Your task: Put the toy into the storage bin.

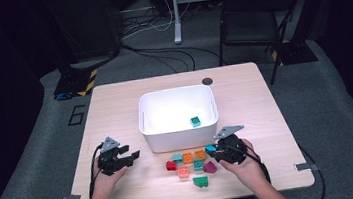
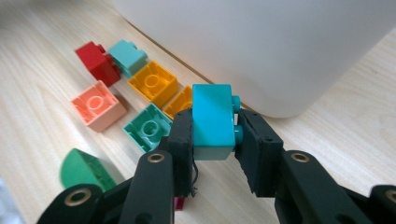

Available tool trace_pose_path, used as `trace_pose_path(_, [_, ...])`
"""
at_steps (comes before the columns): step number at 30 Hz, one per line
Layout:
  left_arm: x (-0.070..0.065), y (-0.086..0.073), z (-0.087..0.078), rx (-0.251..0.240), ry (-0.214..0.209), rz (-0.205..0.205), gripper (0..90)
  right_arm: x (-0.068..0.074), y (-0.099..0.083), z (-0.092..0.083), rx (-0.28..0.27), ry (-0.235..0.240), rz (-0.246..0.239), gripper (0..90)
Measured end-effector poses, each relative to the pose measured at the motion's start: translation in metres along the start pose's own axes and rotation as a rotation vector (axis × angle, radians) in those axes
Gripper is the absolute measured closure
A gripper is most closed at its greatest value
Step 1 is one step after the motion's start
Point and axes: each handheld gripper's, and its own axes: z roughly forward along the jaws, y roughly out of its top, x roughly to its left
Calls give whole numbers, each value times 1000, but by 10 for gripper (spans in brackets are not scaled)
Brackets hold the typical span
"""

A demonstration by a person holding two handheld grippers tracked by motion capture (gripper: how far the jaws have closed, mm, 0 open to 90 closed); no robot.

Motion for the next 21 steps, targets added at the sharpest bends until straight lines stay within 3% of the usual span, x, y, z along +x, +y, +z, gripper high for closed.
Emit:
trace_pose_path(4, [0,0,0,1,1,-2,425,3,9,-12,-10,11,-21,669])
trace_pose_path(9, [0,0,0,1,0,0,425,5,21,-24,-21,59,-23,669])
trace_pose_path(14, [0,0,0,0,-1,-2,425,9,31,-34,-19,67,-55,668])
trace_pose_path(21, [0,0,0,2,-1,-1,426,11,48,-53,-40,98,-63,669])
